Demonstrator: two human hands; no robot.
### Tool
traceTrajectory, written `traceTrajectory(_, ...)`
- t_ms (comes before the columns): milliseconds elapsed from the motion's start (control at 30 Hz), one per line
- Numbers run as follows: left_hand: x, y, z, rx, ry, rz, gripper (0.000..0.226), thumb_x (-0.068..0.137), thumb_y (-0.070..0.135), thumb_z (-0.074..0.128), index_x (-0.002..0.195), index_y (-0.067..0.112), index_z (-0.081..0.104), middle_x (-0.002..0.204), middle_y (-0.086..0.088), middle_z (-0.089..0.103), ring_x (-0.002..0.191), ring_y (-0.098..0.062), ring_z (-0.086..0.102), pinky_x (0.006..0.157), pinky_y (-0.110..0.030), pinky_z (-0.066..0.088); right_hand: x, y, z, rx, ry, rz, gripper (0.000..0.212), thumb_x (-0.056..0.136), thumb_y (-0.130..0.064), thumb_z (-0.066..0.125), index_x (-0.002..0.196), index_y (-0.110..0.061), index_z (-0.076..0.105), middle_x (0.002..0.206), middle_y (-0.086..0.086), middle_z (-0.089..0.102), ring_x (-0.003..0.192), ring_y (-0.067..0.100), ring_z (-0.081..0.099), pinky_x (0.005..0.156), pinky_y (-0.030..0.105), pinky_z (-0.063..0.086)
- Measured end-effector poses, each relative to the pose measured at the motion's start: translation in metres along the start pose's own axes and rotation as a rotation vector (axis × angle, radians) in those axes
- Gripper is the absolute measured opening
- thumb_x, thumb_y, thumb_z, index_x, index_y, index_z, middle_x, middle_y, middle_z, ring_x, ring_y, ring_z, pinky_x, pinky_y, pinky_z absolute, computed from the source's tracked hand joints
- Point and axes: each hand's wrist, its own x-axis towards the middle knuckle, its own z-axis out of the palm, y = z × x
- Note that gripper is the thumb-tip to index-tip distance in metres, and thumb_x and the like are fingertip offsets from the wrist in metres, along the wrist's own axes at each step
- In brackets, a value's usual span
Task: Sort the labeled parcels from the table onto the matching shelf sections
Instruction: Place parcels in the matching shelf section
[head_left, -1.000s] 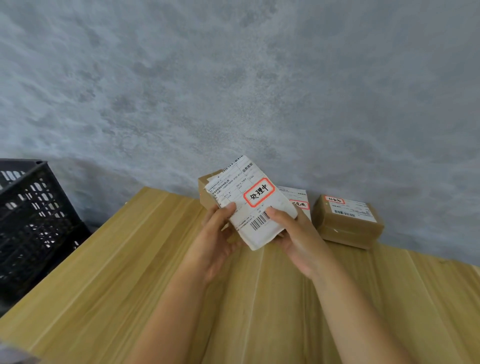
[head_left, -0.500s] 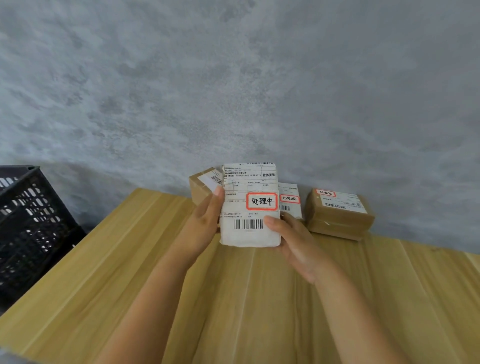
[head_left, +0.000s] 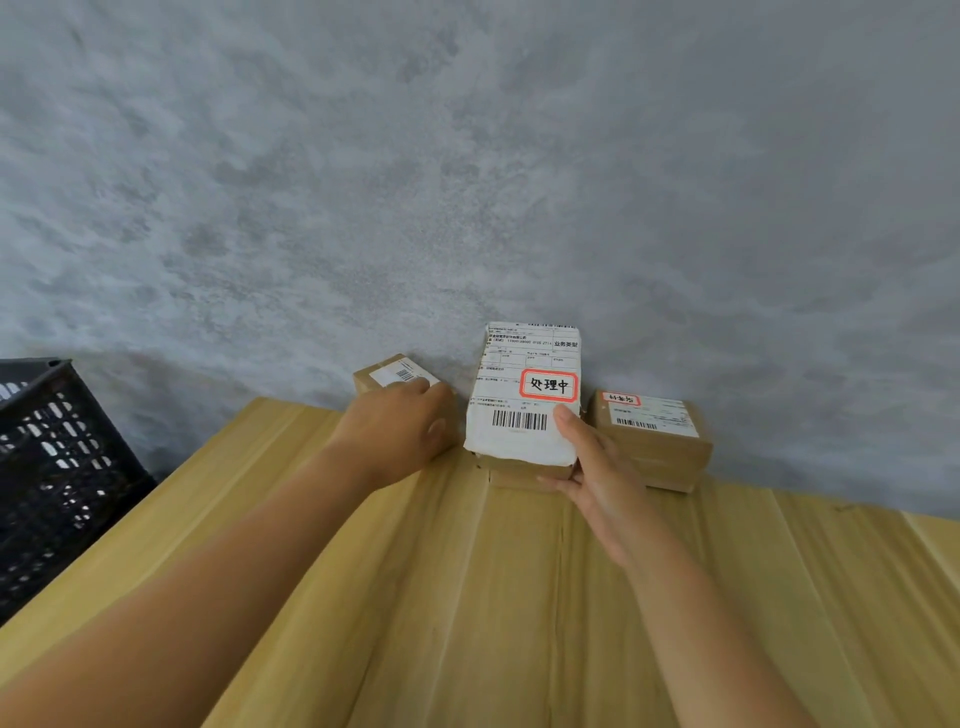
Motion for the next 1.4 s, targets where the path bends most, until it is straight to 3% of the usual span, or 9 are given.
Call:
traceTrajectory(133, -0.001, 0.001, 0.000, 0.074, 0.025, 0.064, 0.024, 0.096, 0.033, 0.046, 0.112, 0.018, 0.055, 0.105, -0.001, 0.057, 0.095, -0.022, 0.059, 0.066, -0.034, 0.042, -0.011, 0.004, 0.006, 0.001, 0.002, 0.005, 0.072, 0.060, -0.064, 0.072, 0.117, -0.021, 0.064, 0.106, -0.006, 0.077, 0.100, 0.006, 0.071, 0.080, 0.026, 0.058)
traceTrajectory(300, -0.005, 0.003, -0.009, 0.115, 0.079, 0.142, 0.025, 0.093, 0.032, 0.048, 0.113, 0.019, 0.057, 0.105, 0.000, 0.058, 0.101, -0.023, 0.058, 0.079, -0.036, 0.047, -0.039, -0.004, 0.009, -0.046, 0.076, -0.006, 0.069, 0.063, -0.063, 0.070, 0.120, -0.024, 0.062, 0.113, -0.006, 0.075, 0.109, 0.008, 0.067, 0.095, 0.035, 0.055)
traceTrajectory(433, -0.004, 0.019, -0.021, 0.069, 0.129, 0.279, 0.032, 0.094, 0.028, 0.048, 0.124, 0.020, 0.055, 0.111, -0.001, 0.060, 0.102, -0.022, 0.058, 0.077, -0.033, 0.042, -0.078, -0.018, 0.004, -0.038, 0.249, -0.072, 0.058, 0.067, -0.059, 0.069, 0.119, -0.032, 0.062, 0.118, -0.010, 0.072, 0.113, 0.008, 0.065, 0.088, 0.032, 0.055)
traceTrajectory(633, -0.024, 0.069, -0.033, 0.019, 0.175, 0.549, 0.036, 0.098, 0.034, 0.044, 0.129, 0.018, 0.053, 0.112, -0.004, 0.062, 0.102, -0.026, 0.059, 0.077, -0.035, 0.044, -0.173, -0.013, 0.000, 0.009, 0.494, -0.066, 0.040, 0.093, -0.047, 0.058, 0.124, -0.021, 0.064, 0.116, -0.003, 0.074, 0.111, 0.016, 0.068, 0.095, 0.036, 0.053)
traceTrajectory(867, -0.094, 0.175, -0.058, -0.065, 0.152, 0.825, 0.043, 0.097, 0.039, 0.044, 0.136, 0.022, 0.046, 0.126, -0.002, 0.058, 0.112, -0.026, 0.058, 0.084, -0.037, 0.048, -0.331, -0.012, -0.006, -0.132, 0.788, -0.102, 0.052, 0.090, -0.060, 0.058, 0.126, -0.023, 0.065, 0.115, -0.006, 0.074, 0.110, 0.018, 0.069, 0.096, 0.035, 0.053)
traceTrajectory(967, -0.138, 0.233, -0.073, -0.136, 0.193, 0.940, 0.043, 0.097, 0.040, 0.045, 0.136, 0.022, 0.047, 0.124, 0.000, 0.059, 0.112, -0.025, 0.058, 0.082, -0.034, 0.048, -0.409, -0.015, -0.009, -0.133, 0.906, -0.135, 0.064, 0.079, -0.066, 0.061, 0.127, -0.023, 0.063, 0.113, -0.007, 0.075, 0.106, 0.014, 0.071, 0.089, 0.031, 0.054)
traceTrajectory(1067, -0.192, 0.292, -0.093, -0.201, 0.217, 1.075, 0.042, 0.095, 0.038, 0.047, 0.133, 0.021, 0.050, 0.121, -0.001, 0.059, 0.110, -0.026, 0.059, 0.082, -0.034, 0.047, -0.495, -0.016, -0.012, -0.169, 1.038, -0.149, 0.067, 0.078, -0.066, 0.061, 0.127, -0.019, 0.062, 0.111, -0.005, 0.076, 0.103, 0.014, 0.072, 0.092, 0.033, 0.055)
traceTrajectory(1267, -0.337, 0.410, -0.125, -0.347, 0.252, 1.275, 0.041, 0.096, 0.035, 0.048, 0.134, 0.020, 0.051, 0.118, -0.003, 0.061, 0.110, -0.026, 0.058, 0.082, -0.035, 0.048, -0.695, -0.005, -0.010, -0.192, 1.241, -0.159, 0.067, 0.080, -0.065, 0.061, 0.128, -0.019, 0.062, 0.115, -0.004, 0.075, 0.105, 0.015, 0.071, 0.086, 0.030, 0.054)
traceTrajectory(1400, -0.463, 0.490, -0.147, -0.385, 0.246, 1.436, 0.044, 0.098, 0.033, 0.047, 0.139, 0.019, 0.050, 0.123, -0.003, 0.061, 0.113, -0.026, 0.057, 0.090, -0.036, 0.046, -0.838, 0.013, 0.000, -0.170, 1.385, -0.157, 0.060, 0.085, -0.064, 0.061, 0.127, -0.020, 0.063, 0.113, -0.006, 0.075, 0.103, 0.014, 0.071, 0.087, 0.030, 0.055)
